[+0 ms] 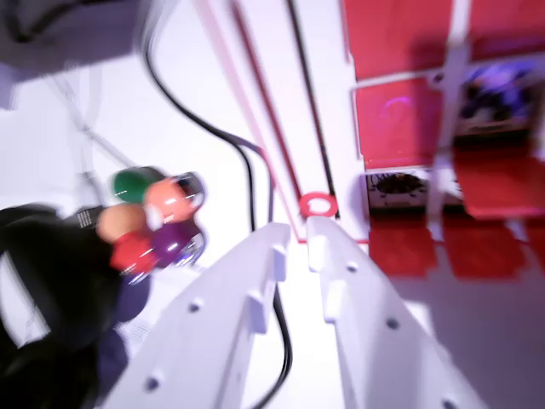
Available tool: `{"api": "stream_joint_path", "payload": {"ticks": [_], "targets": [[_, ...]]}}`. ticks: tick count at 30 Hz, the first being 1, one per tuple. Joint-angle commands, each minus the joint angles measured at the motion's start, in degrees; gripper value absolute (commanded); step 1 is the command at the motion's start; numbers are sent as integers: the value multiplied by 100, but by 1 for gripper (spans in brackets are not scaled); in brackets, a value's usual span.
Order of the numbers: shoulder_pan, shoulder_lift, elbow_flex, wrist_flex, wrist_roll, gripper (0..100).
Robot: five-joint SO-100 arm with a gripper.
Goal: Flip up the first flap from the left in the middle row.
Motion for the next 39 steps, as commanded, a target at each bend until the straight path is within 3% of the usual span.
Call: {"api": "stream_joint_path", "payload": {"ticks": [1,9,20,28,39], "targets": [[18,1661,149,343,-369,2],[369,3419,1468,677,-1187,2],[976,5713,3797,817,-1925,2],[1178,6768,4931,817,-2197,2],[1354,7198,5133,888,-2294,2]]}}
